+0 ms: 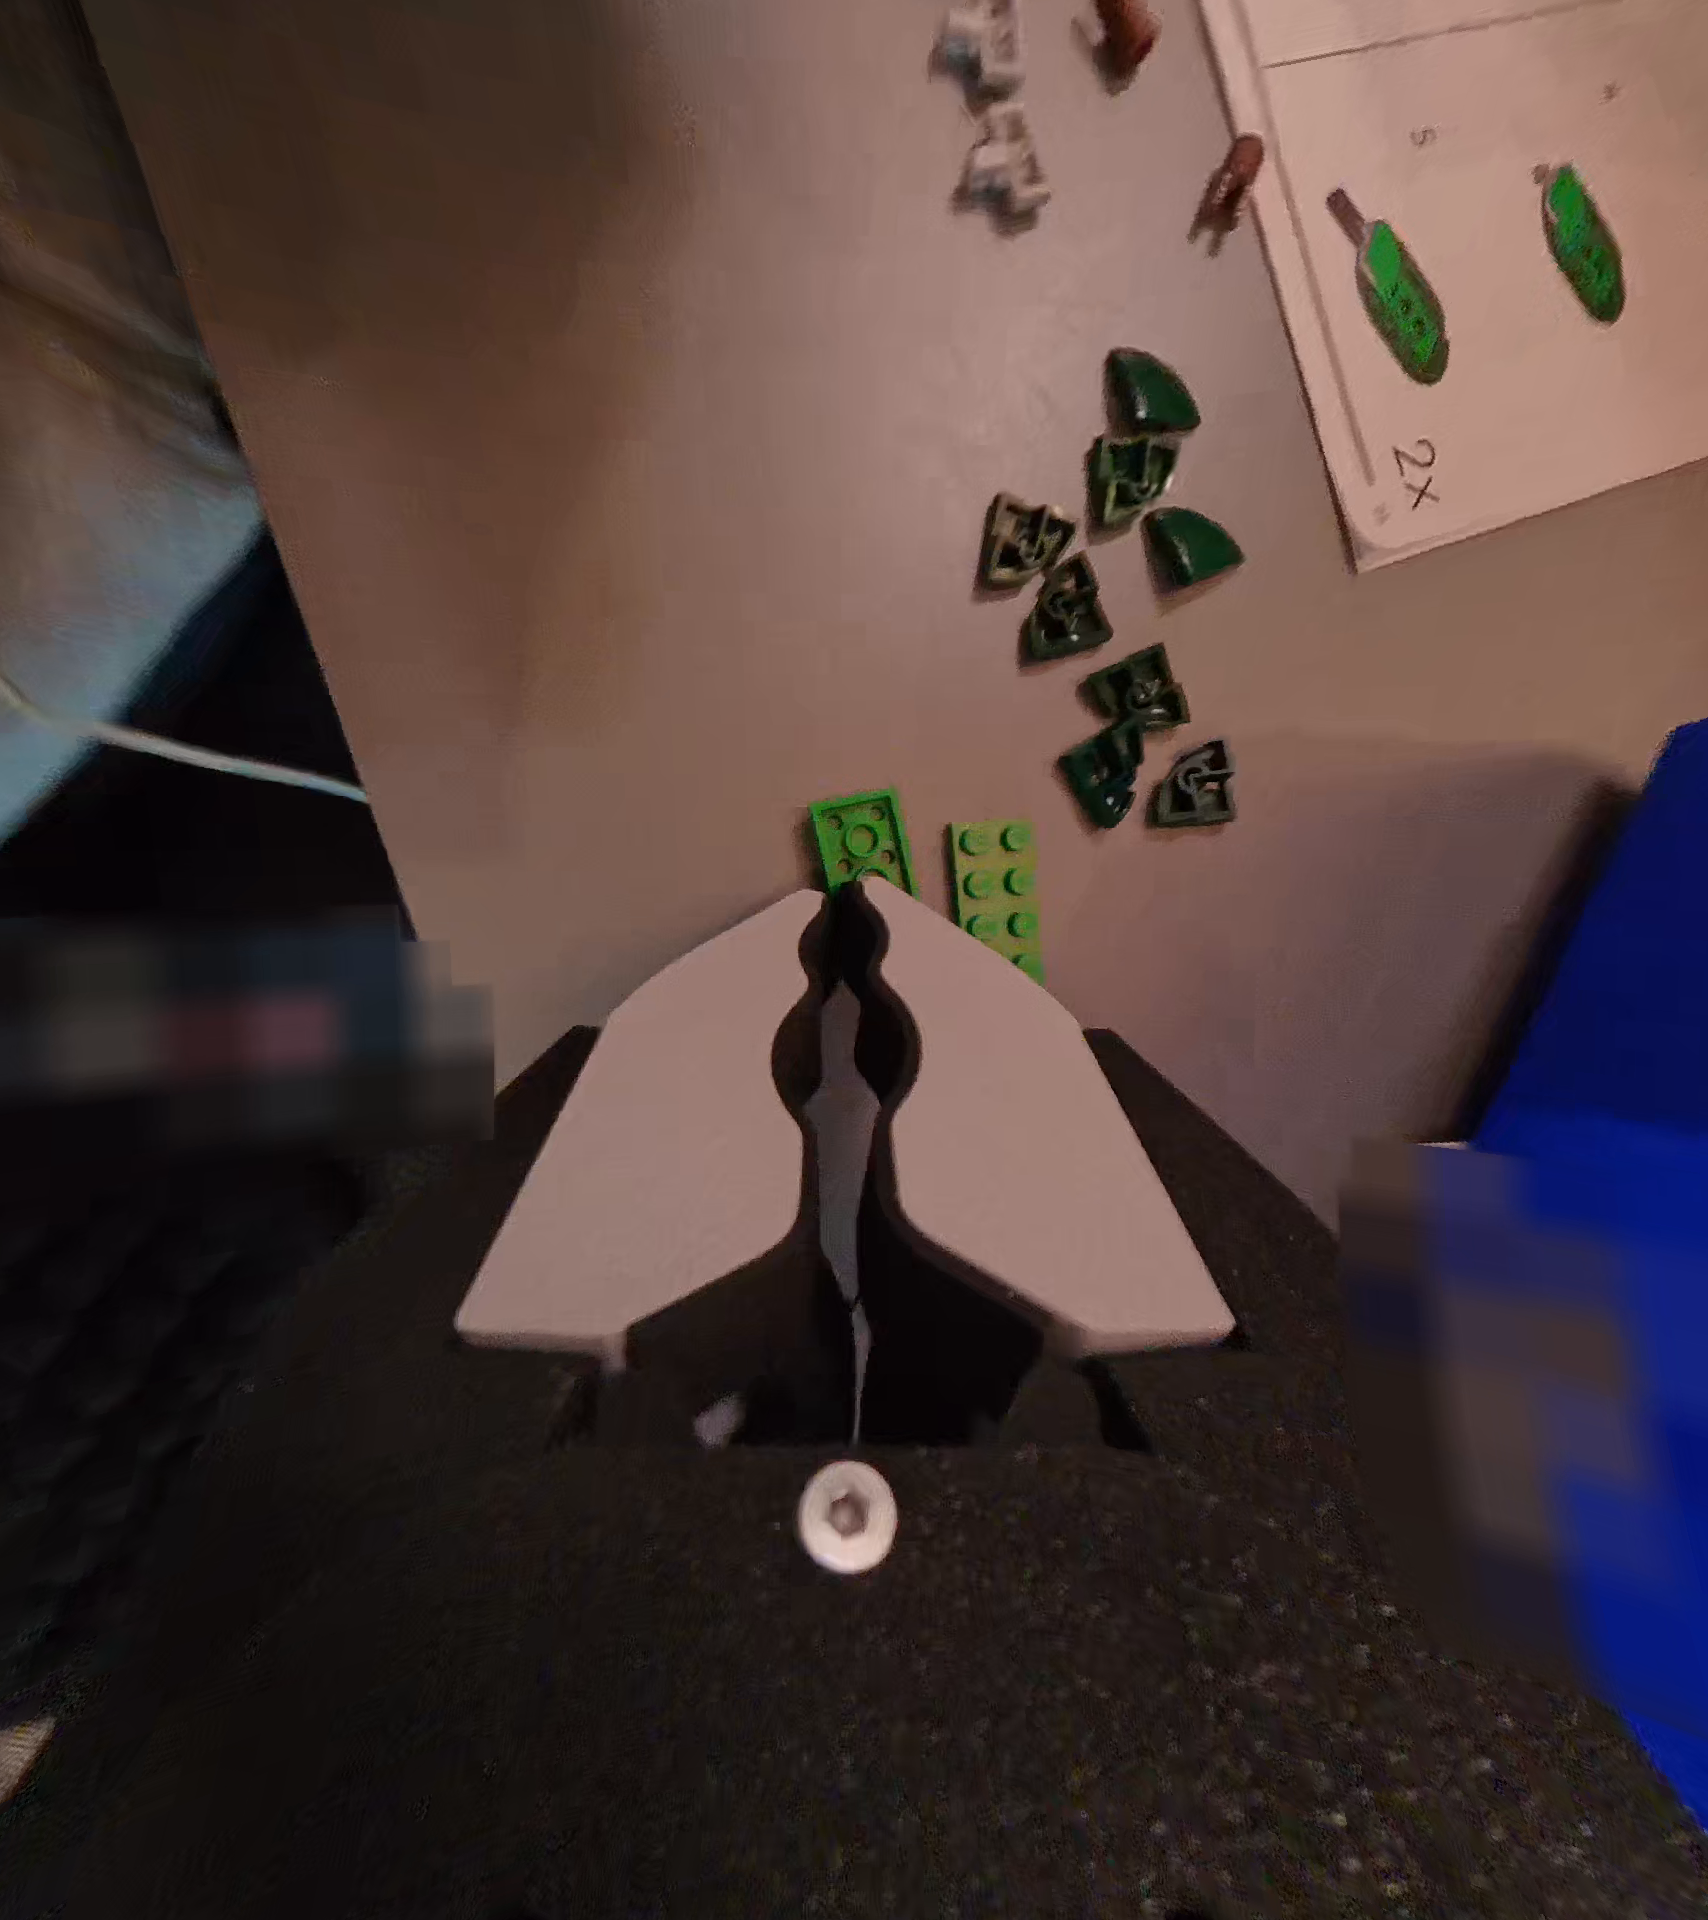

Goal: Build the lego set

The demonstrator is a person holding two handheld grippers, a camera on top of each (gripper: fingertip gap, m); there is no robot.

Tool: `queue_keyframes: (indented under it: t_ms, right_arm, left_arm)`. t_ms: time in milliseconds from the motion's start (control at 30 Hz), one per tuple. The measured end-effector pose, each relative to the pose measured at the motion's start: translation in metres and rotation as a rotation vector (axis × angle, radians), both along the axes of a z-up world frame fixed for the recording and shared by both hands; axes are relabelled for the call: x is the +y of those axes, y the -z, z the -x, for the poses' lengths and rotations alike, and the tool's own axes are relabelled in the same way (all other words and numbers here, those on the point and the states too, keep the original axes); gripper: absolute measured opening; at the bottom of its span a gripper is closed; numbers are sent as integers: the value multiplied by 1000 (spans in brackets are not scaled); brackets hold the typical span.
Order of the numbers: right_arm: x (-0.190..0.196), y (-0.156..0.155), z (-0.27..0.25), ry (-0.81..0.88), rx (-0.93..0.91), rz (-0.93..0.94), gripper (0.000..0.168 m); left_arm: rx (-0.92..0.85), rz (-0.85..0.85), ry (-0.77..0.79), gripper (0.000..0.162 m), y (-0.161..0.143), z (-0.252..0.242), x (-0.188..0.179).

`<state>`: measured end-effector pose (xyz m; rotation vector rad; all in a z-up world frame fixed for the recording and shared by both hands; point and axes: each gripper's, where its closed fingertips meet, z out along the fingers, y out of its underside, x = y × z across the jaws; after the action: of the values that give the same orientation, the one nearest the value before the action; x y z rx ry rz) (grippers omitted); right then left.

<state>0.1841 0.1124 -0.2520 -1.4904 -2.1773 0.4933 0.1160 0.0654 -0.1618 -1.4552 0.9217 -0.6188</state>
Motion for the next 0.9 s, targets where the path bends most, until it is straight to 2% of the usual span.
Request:
queue_keyframes:
  t_ms: [200,300,433,467,533,567,633,733,800,833,900]
  right_arm:
    - [-25,-49,31,36,154,435,0]
    - [-46,-67,42,-1,109,671,0]
    - [-62,-73,52,-39,23,822,0]
    - [-63,-73,55,-46,11,825,0]
    - [-59,-72,60,-60,21,776,0]
    - [-58,-77,63,-82,70,750,6]
    - [-51,-95,71,-121,225,668,29]
    - [-36,-113,78,-177,497,234,41]
    - [-33,-120,81,-201,621,-81,35]
    - [-33,-124,83,-222,660,-210,33]
    - [-37,-123,86,-259,640,-301,36]
  left_arm:
    - [133,-122,2,34,4,3,4]
    - [254,-244,36,28,8,-3,2]
    - [370,-395,91,19,12,-16,-10]
    - [392,-404,82,10,14,-15,-9]
    - [395,-343,74,4,20,-12,-7]
    - [336,-269,66,3,18,-10,-7]
    - [131,-42,70,4,12,-5,-7]
    - [-335,333,83,4,-18,10,-1]
    - [-598,586,171,4,-33,19,-1]
    - [-684,658,200,3,-38,23,-1]
    - [-747,755,205,3,-36,25,2]
